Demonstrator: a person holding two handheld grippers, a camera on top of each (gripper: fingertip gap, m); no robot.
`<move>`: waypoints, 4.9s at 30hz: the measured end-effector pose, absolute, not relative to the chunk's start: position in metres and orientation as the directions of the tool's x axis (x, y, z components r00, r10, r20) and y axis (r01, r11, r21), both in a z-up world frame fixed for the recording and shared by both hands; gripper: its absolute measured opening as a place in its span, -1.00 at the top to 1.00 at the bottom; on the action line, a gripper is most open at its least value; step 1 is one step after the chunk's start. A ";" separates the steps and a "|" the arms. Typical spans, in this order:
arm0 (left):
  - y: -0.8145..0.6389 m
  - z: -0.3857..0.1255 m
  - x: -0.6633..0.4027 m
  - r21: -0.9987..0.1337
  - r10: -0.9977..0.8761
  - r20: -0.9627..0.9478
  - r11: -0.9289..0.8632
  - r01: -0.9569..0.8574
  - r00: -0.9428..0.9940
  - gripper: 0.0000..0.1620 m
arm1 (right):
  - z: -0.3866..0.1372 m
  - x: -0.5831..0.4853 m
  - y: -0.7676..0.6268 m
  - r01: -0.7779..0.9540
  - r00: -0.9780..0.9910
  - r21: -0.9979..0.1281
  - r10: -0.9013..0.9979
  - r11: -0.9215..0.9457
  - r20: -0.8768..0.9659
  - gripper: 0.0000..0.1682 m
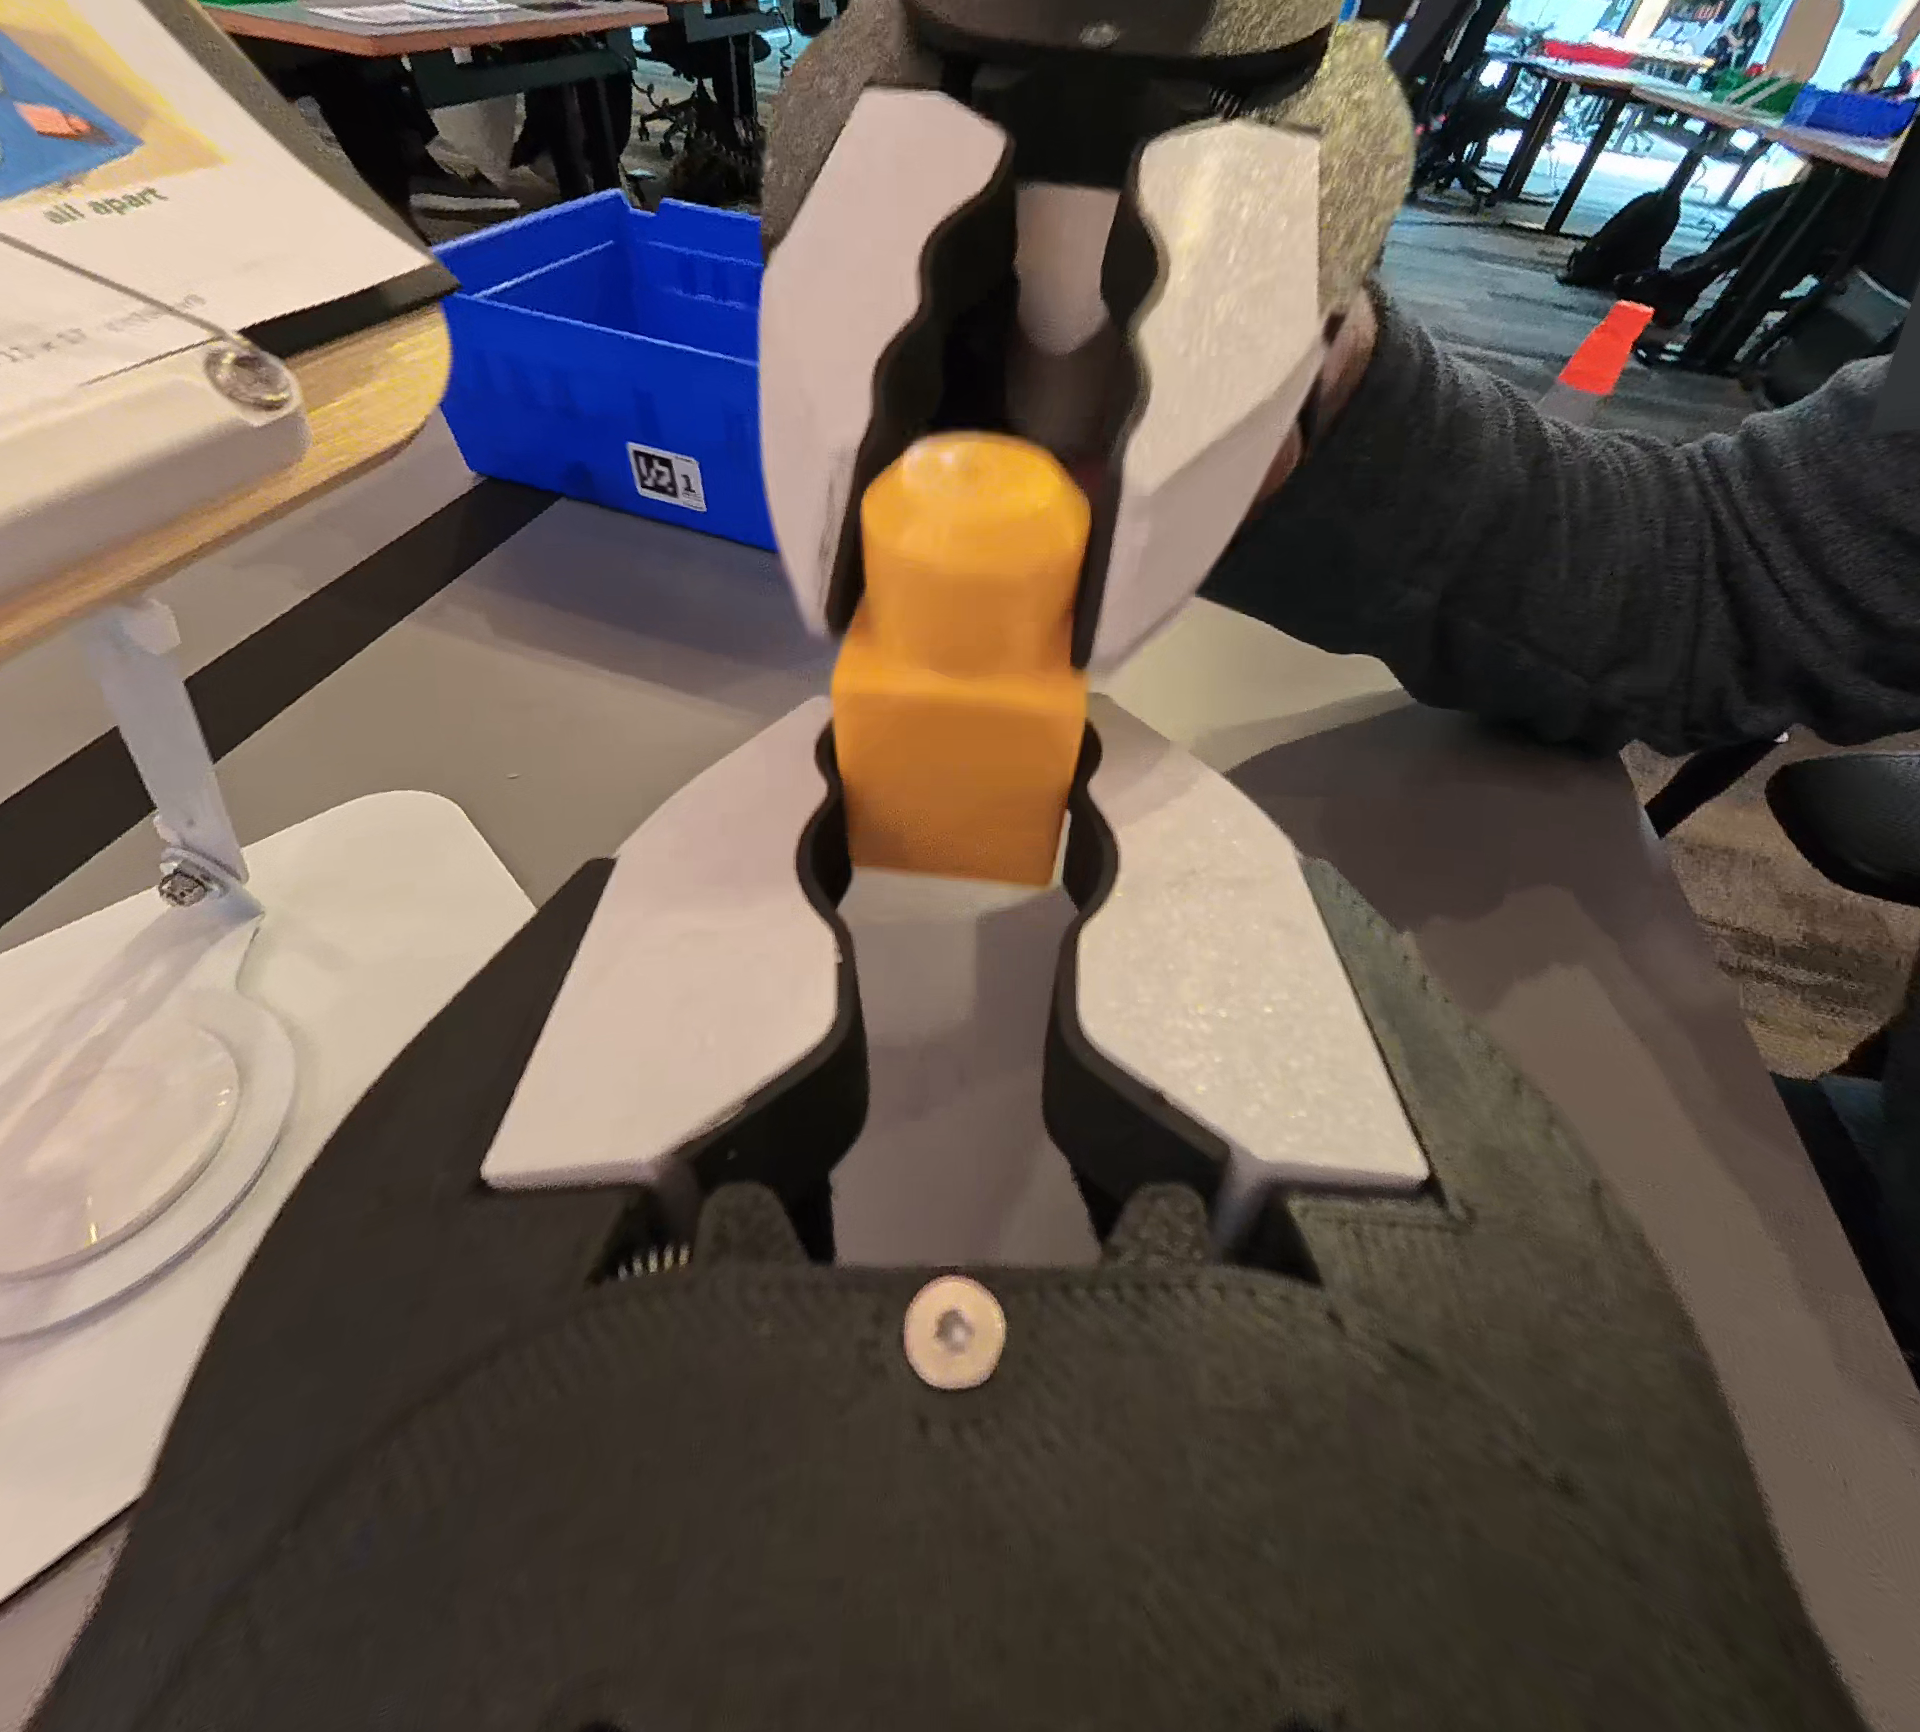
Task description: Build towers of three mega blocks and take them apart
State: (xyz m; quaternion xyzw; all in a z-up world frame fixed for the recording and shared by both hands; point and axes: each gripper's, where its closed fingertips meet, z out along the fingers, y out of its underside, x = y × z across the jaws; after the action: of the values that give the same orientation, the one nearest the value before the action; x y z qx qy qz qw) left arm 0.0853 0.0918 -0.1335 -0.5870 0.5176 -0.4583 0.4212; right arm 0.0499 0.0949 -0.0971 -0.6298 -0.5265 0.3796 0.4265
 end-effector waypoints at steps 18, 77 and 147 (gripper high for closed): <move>0.112 -0.139 0.078 -0.971 -0.985 0.110 -0.135 -0.198 0.131 1.00 | -0.076 0.351 0.188 0.194 0.884 -0.926 0.467 -0.325 0.021 0.66; 0.344 -0.199 -0.269 -0.861 -0.079 -0.092 -0.494 -0.119 0.993 0.33 | -0.062 0.226 0.184 0.380 0.761 -0.906 0.620 -0.188 0.190 0.57; 0.088 -0.041 0.084 -0.969 -0.993 0.071 -0.046 -0.244 -0.094 0.56 | -0.069 0.048 0.093 0.235 0.189 -0.970 0.982 -0.068 -0.023 0.53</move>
State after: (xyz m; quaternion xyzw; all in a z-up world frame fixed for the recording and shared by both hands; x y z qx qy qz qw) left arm 0.0844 0.0881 -0.0409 -0.5454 0.5672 -0.4748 0.3942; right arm 0.0482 0.0927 -0.0690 -0.6123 -0.4967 0.3987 0.4684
